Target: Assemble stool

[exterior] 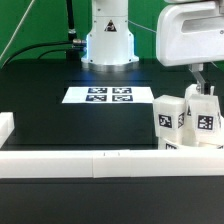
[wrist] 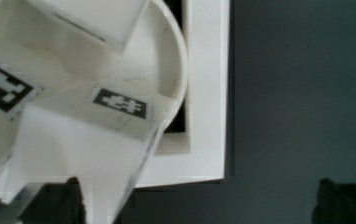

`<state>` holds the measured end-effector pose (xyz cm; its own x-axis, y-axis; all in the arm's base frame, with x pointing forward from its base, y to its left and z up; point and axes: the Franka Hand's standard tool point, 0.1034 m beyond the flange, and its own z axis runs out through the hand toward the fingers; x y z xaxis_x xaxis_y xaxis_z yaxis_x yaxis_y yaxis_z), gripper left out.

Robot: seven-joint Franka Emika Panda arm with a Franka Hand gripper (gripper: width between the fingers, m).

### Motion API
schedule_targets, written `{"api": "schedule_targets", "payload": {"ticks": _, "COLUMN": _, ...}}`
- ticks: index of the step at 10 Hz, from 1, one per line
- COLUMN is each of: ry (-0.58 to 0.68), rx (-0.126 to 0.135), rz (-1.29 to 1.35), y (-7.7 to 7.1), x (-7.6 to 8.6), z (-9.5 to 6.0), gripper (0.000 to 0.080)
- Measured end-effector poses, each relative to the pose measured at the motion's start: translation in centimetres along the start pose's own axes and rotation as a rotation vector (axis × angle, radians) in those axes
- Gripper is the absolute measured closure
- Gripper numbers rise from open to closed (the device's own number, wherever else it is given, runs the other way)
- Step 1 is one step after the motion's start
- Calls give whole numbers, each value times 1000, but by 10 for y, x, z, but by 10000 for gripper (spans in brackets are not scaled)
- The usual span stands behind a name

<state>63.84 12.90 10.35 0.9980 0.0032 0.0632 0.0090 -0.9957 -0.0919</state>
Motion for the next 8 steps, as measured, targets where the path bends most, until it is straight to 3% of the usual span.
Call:
{"api": "schedule_targets", "payload": {"ticks": 2, "ry": -10, "rx": -30, "rz": -328, "y": 8, "x": 1, "z": -1, "gripper": 151}}
{"api": "schedule_targets", "payload": {"ticks": 4, "ry": -61, "rx": -37, "rz": -679, "y": 11, "x": 1, "z": -4, "gripper": 151}}
{"api": "schedule_targets", "payload": {"ticks": 5, "ry": -80, "rx": -27, "rz": -745, "y": 12, "x": 0, "z": -5, "gripper": 151}}
{"api": "schedule_targets", "payload": {"ticks": 8, "ry": -95, "rx": -50, "rz": -928, "y": 21, "x": 1, "z": -5, "gripper": 151}}
